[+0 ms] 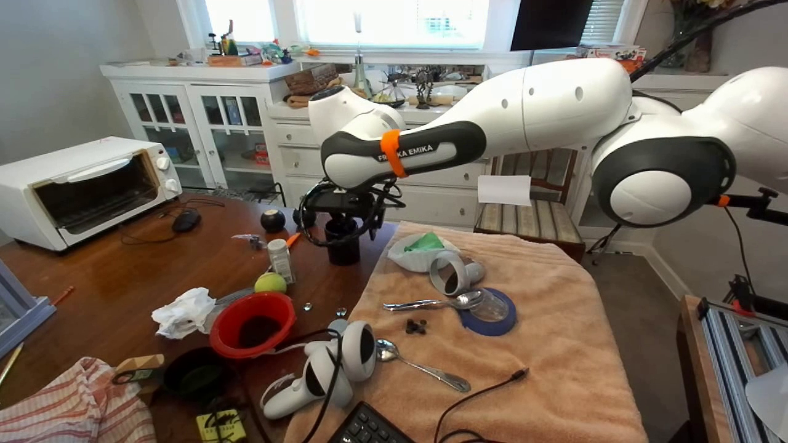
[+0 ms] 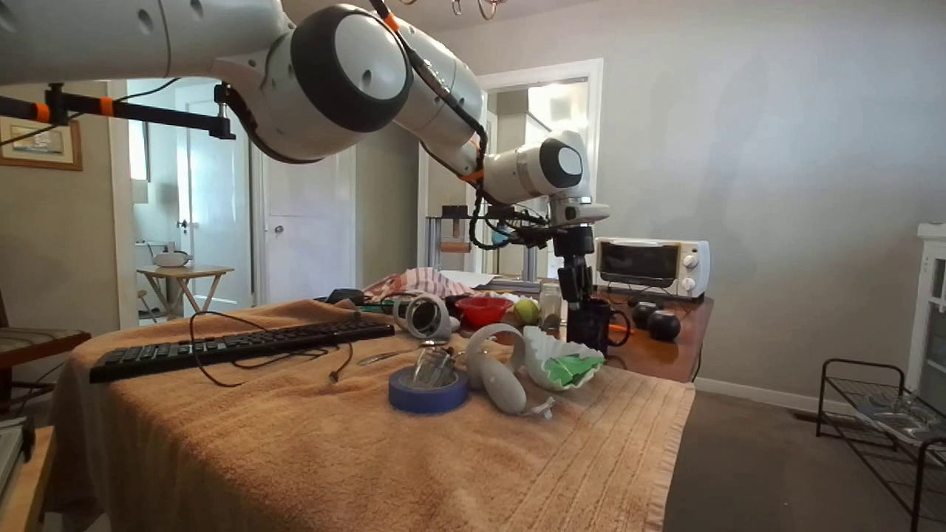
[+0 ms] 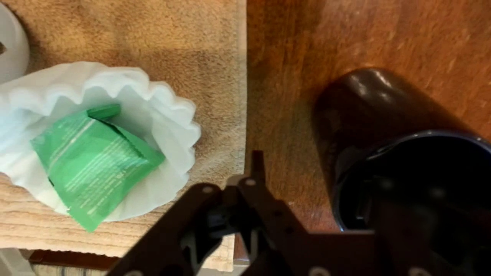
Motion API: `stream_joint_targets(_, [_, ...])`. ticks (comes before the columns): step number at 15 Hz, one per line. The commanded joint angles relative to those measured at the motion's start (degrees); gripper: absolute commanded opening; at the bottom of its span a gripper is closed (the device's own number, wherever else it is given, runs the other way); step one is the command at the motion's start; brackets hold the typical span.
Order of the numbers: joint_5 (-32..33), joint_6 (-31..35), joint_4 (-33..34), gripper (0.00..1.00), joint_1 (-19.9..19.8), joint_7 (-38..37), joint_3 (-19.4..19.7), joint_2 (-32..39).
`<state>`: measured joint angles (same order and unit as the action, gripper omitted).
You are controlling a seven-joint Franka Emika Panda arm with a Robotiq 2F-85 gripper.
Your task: Take the black mug and put it on the orange towel
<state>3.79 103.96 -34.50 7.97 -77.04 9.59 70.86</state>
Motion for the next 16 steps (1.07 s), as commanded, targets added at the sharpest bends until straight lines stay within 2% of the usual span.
stream_joint_targets(1, [0.28, -5.92, 0.07, 0.51, -0.31, 3.14, -0.07, -0.87])
stream_joint_targets(3, [0.23, -7.94, 0.05, 0.52, -0.57, 4.47, -0.08, -0.94])
stream_joint_targets(9, [0.08, -12.28, 0.20, 0.47, -1.28, 6.65, -0.06, -0.80])
stream_joint_targets(12, [-1.34, -9.26, 0.58, 0.48, -2.23, 6.97, -1.23, -0.18])
stream_joint_targets(13, [-2.30, -7.36, 0.68, 0.55, -2.80, 7.02, -2.02, 0.05])
stream_joint_targets(14, [-3.19, -6.84, 0.58, 0.45, -3.20, 6.99, -2.65, -0.01])
stream_joint_targets(16, [-4.68, -5.78, 0.34, 0.45, -4.02, 7.54, -3.95, -0.30])
